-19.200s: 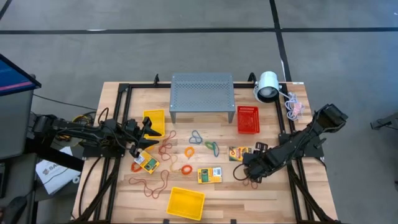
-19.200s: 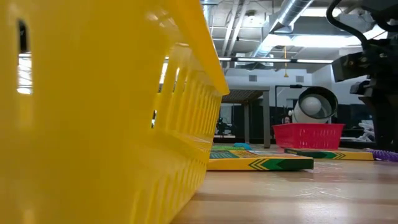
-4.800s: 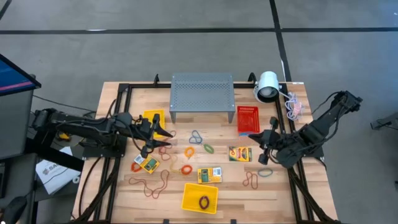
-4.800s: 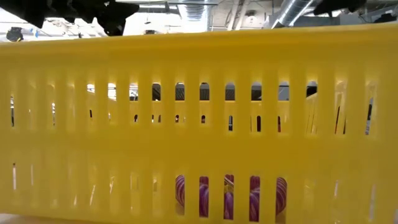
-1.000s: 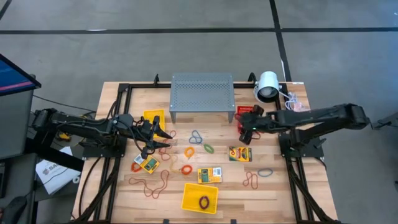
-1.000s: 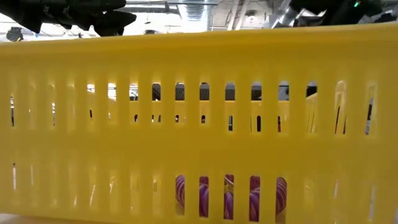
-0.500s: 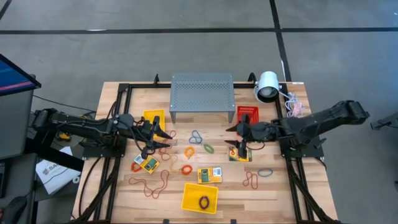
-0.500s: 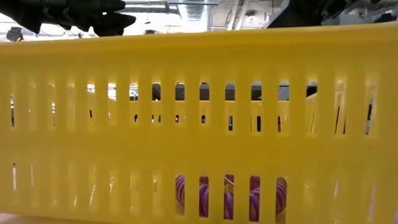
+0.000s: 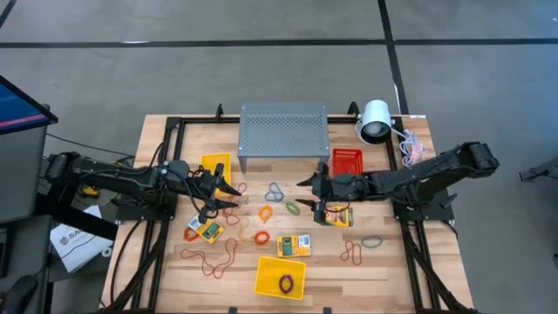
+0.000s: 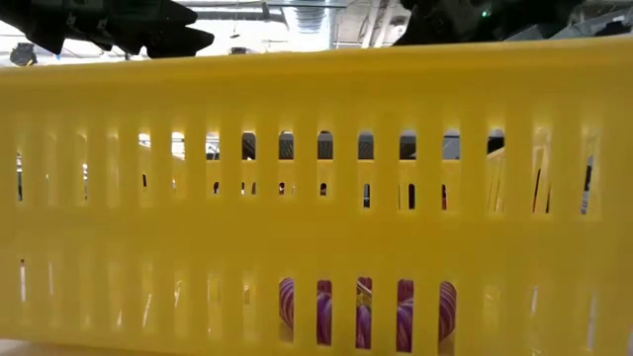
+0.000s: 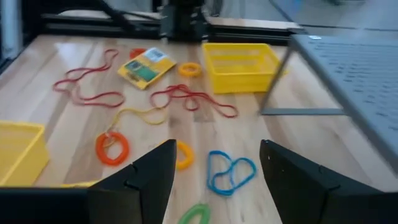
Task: Pick & Place Office Desk Supplies
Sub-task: Put the blue rubber band into the red bin
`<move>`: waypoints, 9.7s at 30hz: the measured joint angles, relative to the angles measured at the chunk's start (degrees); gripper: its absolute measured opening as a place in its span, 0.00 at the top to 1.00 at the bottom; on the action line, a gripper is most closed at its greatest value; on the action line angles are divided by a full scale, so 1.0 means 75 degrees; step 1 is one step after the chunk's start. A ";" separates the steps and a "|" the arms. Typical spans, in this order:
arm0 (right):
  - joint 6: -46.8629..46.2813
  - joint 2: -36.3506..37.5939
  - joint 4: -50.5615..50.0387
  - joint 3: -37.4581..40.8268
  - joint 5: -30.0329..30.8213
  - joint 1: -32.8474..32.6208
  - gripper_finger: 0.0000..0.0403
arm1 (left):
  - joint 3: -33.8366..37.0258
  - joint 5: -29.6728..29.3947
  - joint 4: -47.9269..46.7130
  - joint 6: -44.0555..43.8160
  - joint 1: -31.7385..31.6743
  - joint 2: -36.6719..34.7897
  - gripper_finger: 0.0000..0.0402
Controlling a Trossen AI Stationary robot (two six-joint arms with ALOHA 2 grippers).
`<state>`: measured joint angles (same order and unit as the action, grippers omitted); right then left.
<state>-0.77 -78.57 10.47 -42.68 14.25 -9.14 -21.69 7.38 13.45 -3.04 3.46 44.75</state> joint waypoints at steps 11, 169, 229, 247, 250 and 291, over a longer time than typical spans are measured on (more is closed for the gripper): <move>0.0182 -0.0326 0.0544 -0.0177 -0.1600 0.0934 0.44 | 0.0000 -0.0001 -0.0252 0.0165 -0.0131 -0.0002 0.61; 0.1112 -0.4084 -0.4510 -0.4945 -0.1540 0.1721 1.00 | 0.0006 0.0000 0.0123 -0.0777 0.0144 0.1043 0.61; 0.1631 -0.0036 -0.4557 -0.3848 -0.1211 0.0143 1.00 | 0.0000 0.0000 0.0064 -0.0570 0.0143 0.1043 0.61; 0.0888 0.3522 -0.2612 -0.0627 0.0329 -0.1018 1.00 | 0.0000 0.0003 0.0400 -0.0433 0.0146 0.1035 0.61; 0.0690 0.3921 -0.2346 -0.0132 0.0752 -0.1192 1.00 | 0.0000 0.0003 0.0498 -0.0433 0.0145 0.1032 0.61; -0.2070 0.5692 -0.1801 0.3216 0.3856 -0.1431 1.00 | 0.0003 0.0006 0.0545 -0.0454 0.0145 0.1032 0.61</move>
<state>-16.30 -35.88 -3.03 -18.56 43.17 -19.87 -21.67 7.42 17.54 -6.44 4.55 52.49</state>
